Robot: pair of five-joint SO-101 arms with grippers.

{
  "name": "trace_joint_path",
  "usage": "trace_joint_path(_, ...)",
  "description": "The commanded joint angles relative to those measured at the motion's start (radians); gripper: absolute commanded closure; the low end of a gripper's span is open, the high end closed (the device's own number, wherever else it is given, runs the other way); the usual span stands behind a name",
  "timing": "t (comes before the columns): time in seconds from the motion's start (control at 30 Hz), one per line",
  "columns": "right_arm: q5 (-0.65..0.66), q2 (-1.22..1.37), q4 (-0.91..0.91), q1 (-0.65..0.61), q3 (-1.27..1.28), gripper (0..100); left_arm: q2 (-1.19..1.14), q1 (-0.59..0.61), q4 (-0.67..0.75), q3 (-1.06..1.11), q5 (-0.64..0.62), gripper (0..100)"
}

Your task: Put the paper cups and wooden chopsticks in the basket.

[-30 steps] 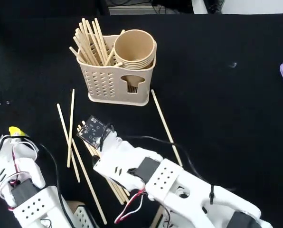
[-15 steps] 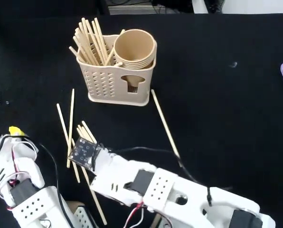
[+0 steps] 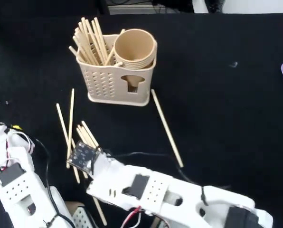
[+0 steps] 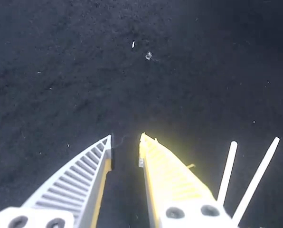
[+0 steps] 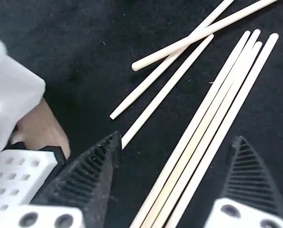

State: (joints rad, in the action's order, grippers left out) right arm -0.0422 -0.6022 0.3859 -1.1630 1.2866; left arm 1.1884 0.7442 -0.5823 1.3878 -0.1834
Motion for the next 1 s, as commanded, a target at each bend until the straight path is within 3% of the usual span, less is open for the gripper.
trace_joint_path(0.0, -0.009, 0.099, -0.087, -0.038, -0.03, 67.8, -0.063, 0.013, 0.06, -0.064, 0.005, 89)
trace_joint_path(0.43, -0.058, 0.401, 0.051, -0.04, -0.282, 68.2, -0.129, 0.099, 0.06, -0.099, -0.064, 89)
trace_joint_path(0.8, 0.038, 0.404, 0.054, 0.048, -0.286, 98.6, -0.13, 0.102, 0.06, -0.099, -0.064, 89)
trace_joint_path(0.97, 0.038, 0.403, 0.055, 0.098, -0.286, 98.6, -0.13, 0.102, 0.06, -0.099, -0.064, 89)
